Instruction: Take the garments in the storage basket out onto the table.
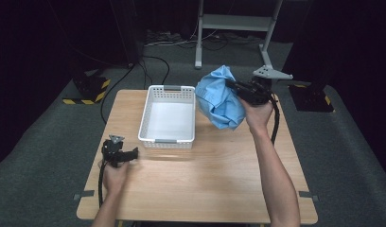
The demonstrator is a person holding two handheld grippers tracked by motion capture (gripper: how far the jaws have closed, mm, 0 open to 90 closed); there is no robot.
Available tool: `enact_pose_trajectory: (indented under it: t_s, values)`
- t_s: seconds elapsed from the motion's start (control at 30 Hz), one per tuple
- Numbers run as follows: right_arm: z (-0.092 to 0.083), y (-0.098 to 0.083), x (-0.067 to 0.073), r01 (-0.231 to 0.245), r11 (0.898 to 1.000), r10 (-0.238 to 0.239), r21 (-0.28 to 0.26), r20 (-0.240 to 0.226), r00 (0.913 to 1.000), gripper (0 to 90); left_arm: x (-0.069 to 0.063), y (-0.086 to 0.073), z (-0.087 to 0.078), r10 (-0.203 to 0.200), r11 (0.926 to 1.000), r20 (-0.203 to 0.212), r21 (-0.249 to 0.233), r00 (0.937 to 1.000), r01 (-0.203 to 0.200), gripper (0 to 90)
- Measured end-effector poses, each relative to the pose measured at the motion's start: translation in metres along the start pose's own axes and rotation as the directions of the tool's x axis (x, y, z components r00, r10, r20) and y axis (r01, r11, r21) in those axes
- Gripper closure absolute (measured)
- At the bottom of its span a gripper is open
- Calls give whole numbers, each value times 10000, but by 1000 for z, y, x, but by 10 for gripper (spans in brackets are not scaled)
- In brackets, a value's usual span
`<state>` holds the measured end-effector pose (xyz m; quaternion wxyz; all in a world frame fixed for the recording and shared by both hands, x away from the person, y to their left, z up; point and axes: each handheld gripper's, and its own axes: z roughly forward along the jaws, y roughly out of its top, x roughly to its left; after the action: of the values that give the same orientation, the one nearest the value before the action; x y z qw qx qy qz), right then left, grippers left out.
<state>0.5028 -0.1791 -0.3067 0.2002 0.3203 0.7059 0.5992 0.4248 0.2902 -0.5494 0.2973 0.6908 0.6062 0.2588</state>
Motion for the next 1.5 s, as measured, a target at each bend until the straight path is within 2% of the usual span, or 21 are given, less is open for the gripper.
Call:
enact_pose_trajectory:
  t_s: [0.47,0.83,1.03,1.5]
  values:
    - [-10,-16,-11,8,9998,-21,215,618,9981,870,0,0,0,-3,10000,-6,-5,10000,3,88]
    - [-14,-27,-17,-90,9996,70,271,750,9972,870,0,0,0,-3,10000,-10,-5,10000,3,87]
    - [-14,-31,-16,37,9994,-71,358,960,9954,870,0,0,0,-5,10000,-13,-6,10000,5,87]
    - [-8,-45,-20,-163,9980,96,606,1099,9939,870,0,0,0,-6,10000,-10,-6,10000,6,87]
